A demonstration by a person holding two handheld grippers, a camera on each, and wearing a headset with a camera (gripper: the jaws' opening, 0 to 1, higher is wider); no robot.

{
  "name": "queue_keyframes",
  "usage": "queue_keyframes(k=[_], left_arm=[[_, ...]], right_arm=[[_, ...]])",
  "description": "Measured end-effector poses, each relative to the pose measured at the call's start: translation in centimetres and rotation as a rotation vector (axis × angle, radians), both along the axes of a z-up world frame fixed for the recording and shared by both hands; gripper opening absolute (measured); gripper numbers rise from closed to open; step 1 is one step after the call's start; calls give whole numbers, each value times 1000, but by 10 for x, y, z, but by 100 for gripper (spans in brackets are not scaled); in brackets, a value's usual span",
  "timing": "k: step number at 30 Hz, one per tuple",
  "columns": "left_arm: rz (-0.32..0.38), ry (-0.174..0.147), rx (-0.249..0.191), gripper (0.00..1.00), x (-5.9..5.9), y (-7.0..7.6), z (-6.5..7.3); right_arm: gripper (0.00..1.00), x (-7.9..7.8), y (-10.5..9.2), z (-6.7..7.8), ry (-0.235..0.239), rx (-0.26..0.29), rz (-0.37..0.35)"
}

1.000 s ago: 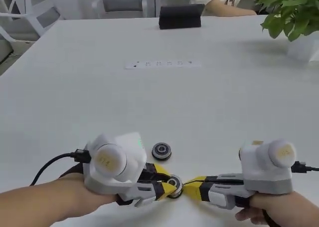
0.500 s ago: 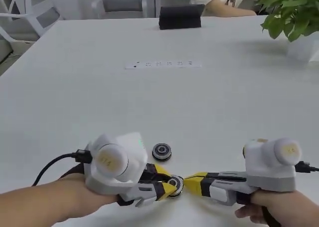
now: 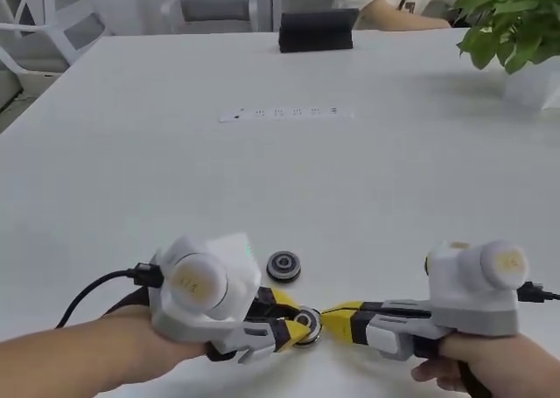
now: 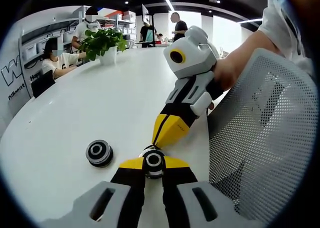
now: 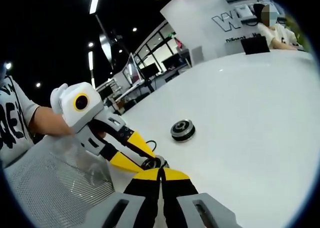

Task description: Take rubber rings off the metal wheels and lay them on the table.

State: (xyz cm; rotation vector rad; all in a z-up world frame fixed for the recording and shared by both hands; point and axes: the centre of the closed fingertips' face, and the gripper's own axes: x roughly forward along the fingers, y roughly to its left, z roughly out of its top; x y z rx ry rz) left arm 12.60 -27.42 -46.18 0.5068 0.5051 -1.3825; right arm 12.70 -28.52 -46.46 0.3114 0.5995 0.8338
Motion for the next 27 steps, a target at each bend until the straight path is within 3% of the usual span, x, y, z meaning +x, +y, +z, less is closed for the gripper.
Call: queue_keyframes(k=[14,26,27], left_arm=[[1,-5,3,7,0,0,0],[0,-4,3,7,0,0,-1],[0,-4,3,7,0,0,-1]], right_arm=[[0,-3,8,5,-32,-32,46],[0,-5,13,6,-45,-27,66],[0,-7,17,10,-47,-2,77]])
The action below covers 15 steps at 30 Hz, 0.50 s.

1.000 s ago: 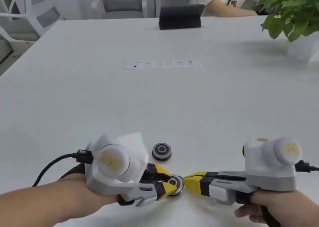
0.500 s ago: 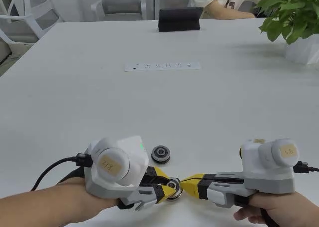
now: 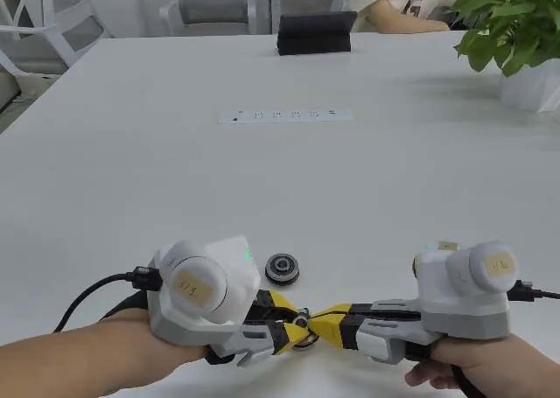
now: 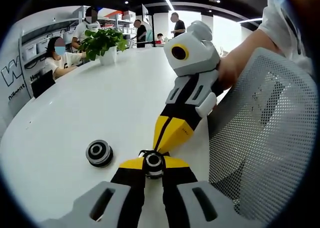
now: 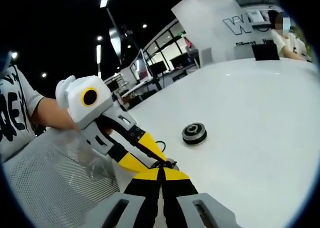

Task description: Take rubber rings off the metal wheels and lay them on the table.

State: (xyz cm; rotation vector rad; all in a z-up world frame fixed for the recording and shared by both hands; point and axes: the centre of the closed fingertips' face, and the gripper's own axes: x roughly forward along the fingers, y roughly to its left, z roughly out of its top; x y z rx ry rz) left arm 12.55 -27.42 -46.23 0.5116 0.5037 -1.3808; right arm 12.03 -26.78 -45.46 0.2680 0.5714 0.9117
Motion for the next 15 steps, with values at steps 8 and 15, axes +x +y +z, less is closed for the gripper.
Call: queue_keyframes(k=[8,15], left_arm=[[1,0,-5,7,0,1,1],[2,-1,-10,7,-1,1,1]], right_arm=[[0,0,7,5,-16,16,28],[0,-1,-3,-3,6,-4,0]])
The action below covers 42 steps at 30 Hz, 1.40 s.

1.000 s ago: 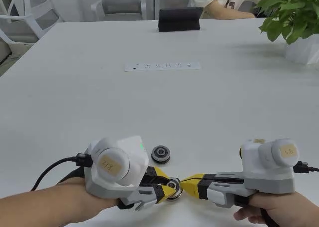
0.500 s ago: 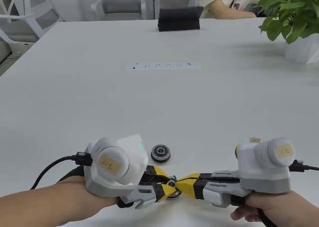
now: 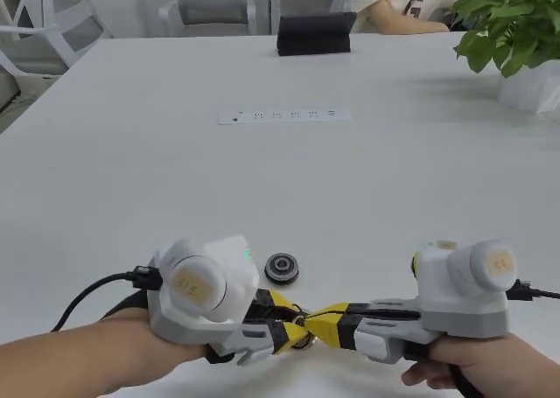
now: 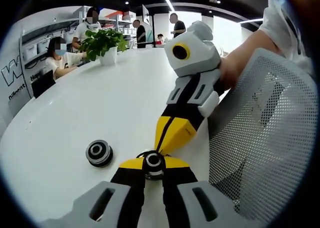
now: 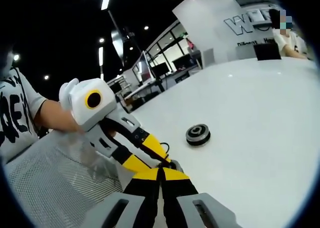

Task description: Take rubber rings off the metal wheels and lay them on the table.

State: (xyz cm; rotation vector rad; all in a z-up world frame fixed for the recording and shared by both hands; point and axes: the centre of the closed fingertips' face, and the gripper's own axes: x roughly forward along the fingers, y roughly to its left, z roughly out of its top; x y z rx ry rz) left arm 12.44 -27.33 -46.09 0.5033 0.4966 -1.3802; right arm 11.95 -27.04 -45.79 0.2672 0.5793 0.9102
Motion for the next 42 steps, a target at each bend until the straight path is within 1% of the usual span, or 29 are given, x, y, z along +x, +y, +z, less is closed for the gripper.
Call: queue_keyframes(k=[4,6,10,16,19,21,27,33,37,42], left_arm=[[3,2,-9,7,0,0,0],[2,4,-14,7,0,-1,0],[-5,8,-13,7,0,-1,0],[-17,8,-3,8,0,-1,0],[-29,13,5,12,-1,-1,0],[-38,4,8,13,-2,0,2],[-68,6,10,18,-6,3,9],[-80,10,7,22,-9,9,16],[-70,17,-9,25,-7,14,23],[-43,30,-43,27,-4,20,35]], right_arm=[[0,0,-6,-5,15,-2,-19],[0,0,-7,-4,23,14,-30],[0,1,-8,-4,24,16,-34],[0,2,-9,-3,23,15,-34],[0,3,-8,-3,23,16,-32],[0,3,-8,-2,23,17,-30],[0,5,-8,0,23,24,-30],[0,6,-7,2,21,28,-24],[0,6,-6,4,21,28,-19],[0,6,-4,8,18,31,-8]])
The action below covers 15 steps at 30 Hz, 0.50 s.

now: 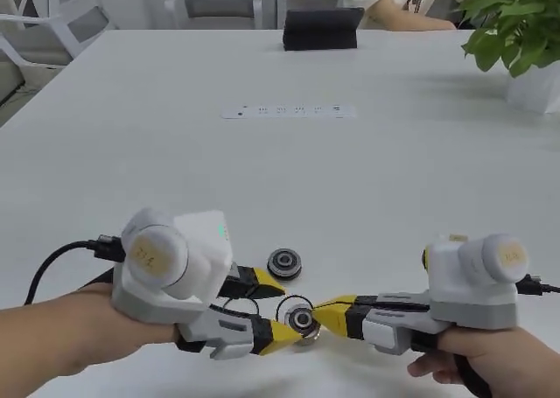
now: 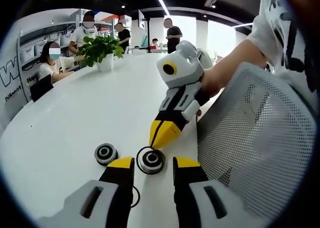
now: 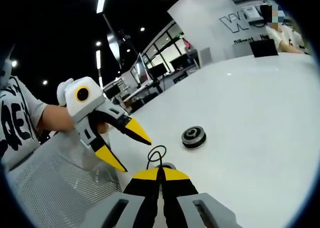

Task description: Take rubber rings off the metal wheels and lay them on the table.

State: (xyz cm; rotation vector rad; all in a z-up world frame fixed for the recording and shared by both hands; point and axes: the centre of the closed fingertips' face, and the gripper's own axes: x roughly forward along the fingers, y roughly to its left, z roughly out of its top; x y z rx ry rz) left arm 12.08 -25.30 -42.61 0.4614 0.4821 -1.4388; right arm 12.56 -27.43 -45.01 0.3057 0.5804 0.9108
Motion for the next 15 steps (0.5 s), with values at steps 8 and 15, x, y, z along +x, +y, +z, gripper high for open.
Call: queue_keyframes(k=[8,15], left_arm=[[41,4,-38,31,7,12,16],[76,9,-48,35,13,27,23]], right_arm=[[0,4,6,8,-8,7,17],[0,8,10,12,-13,3,37]])
